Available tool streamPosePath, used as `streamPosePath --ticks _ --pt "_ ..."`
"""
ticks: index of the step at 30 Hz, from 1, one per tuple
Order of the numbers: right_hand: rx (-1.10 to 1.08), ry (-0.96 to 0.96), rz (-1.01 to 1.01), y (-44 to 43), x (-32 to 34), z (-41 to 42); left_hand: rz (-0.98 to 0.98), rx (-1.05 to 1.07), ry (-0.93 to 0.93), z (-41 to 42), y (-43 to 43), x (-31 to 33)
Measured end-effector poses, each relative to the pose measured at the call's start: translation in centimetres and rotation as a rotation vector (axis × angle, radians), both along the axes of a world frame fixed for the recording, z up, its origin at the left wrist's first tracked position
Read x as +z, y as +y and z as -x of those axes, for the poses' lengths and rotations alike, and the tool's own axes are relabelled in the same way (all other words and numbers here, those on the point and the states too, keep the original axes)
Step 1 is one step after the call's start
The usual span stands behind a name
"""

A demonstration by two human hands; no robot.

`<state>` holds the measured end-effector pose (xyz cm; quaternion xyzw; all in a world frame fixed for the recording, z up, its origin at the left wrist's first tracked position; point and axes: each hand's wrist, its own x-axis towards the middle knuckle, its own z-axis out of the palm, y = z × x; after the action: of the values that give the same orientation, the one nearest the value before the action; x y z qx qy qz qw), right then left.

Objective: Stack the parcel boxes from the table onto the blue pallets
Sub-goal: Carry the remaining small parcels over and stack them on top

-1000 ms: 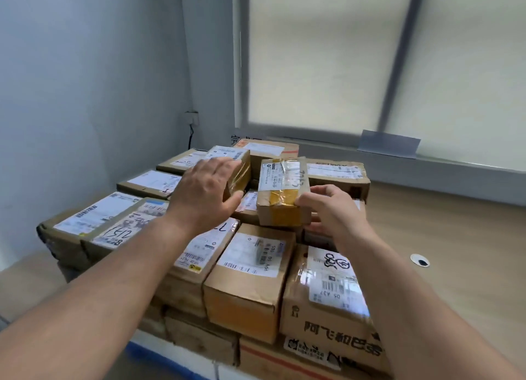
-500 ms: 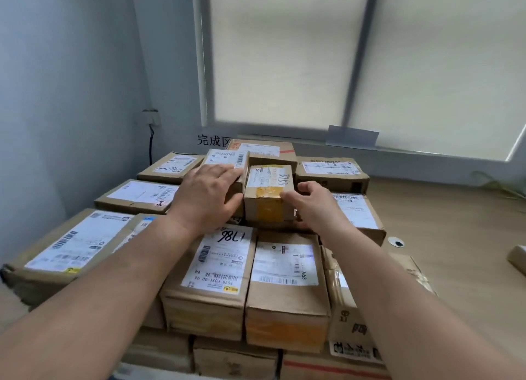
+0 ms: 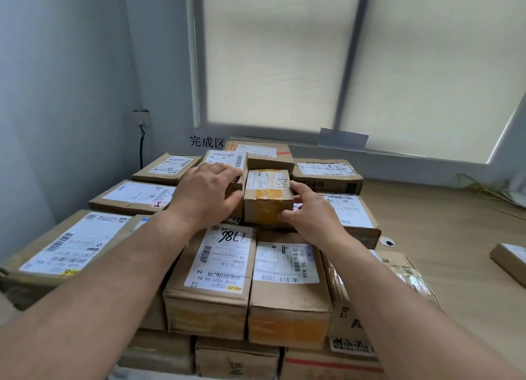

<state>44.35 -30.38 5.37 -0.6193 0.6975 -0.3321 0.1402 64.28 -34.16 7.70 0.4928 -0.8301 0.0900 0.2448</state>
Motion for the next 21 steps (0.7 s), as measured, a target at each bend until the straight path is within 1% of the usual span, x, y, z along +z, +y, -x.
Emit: streamPosePath --ticks 3,6,11,14,21 --pt "-0.003 0.019 0.004 0.2 0.2 0.1 -0.016 0.021 -0.021 0.3 0.1 0.4" --pt "-0.017 0.051 0.047 0.6 0.4 0.4 0.033 0.006 0.032 0.8 0.2 0.5" --pt "-0.067 0.178 0.176 2.0 1.2 1.3 0.182 -0.102 0.141 3.3 1.1 1.0" --pt "-0.138 0.232 0.231 3.2 1.7 2.5 0.213 -0.175 0.18 5.8 1.9 1.6" --pt "-0.279 0.32 0.31 7.0 3.0 7.5 0.21 -0.279 0.139 12.2 4.5 2.5"
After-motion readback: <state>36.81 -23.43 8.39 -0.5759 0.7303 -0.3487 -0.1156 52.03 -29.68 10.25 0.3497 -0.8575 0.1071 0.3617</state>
